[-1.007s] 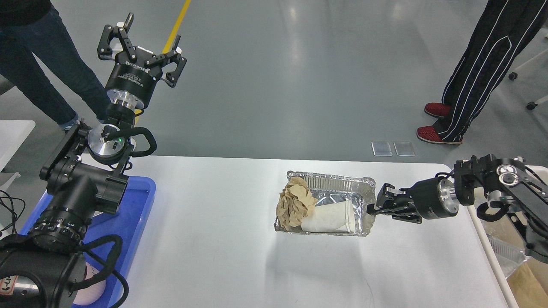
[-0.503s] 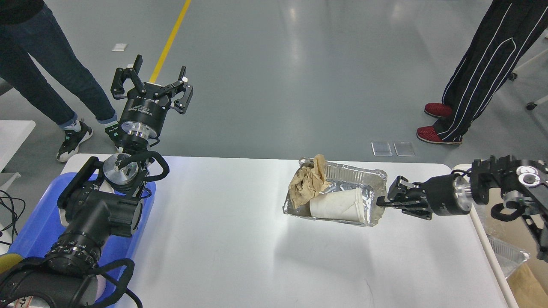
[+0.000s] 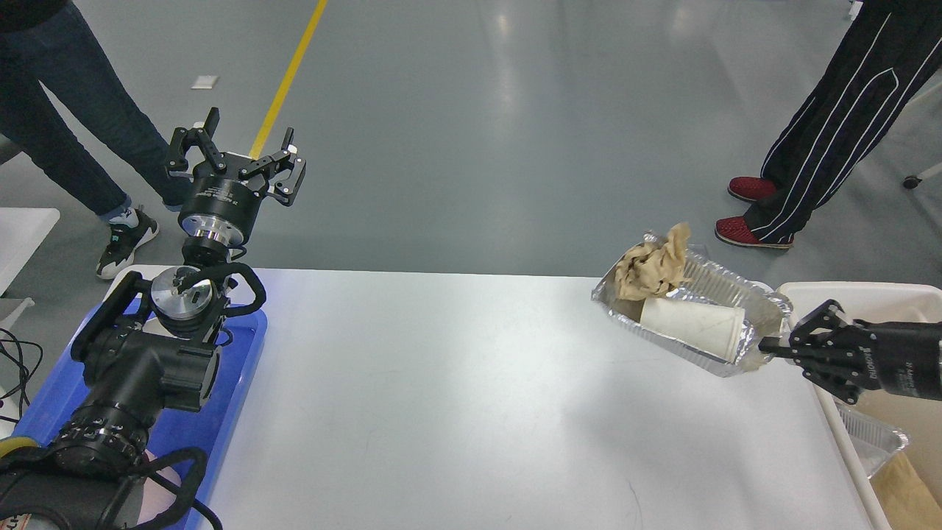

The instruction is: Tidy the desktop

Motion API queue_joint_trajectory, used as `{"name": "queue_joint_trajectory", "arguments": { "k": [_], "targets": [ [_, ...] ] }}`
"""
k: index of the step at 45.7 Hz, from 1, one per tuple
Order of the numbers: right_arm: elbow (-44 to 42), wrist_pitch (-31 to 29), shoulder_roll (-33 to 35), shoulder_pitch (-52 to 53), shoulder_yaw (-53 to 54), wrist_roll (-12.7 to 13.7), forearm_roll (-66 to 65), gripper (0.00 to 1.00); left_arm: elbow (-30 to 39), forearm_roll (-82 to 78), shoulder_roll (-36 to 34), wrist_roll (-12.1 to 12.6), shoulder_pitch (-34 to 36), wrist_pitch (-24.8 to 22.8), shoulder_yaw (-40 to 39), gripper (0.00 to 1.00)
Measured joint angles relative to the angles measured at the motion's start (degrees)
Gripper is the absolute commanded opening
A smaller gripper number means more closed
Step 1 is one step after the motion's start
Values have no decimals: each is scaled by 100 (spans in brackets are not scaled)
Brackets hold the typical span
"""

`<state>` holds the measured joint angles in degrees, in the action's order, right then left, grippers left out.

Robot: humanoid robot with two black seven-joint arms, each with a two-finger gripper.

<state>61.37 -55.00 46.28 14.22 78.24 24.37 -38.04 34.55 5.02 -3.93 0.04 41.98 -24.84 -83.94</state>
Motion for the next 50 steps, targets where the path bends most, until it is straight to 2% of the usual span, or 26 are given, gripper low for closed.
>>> {"name": "queue_joint_trajectory", "arguments": {
  "k": [13,22,34,50],
  "targets": [
    [-531,1,29,-675,1316,-21,293,0,0,-15,-134,-35,-14,200,1,97],
    [-1300,1,31,-893,1921,-28,426,0,0,-27,-215,-49,-64,343,-26,97],
    [-1759,74,30,-1161,2163,-37,653,0,6,-28,-436,-49,-184,373,-35,97],
    [-2293,798,5,-1318,2177,-52,807,0,13,-27,-680,-49,-219,375,-35,97]
  ]
}}
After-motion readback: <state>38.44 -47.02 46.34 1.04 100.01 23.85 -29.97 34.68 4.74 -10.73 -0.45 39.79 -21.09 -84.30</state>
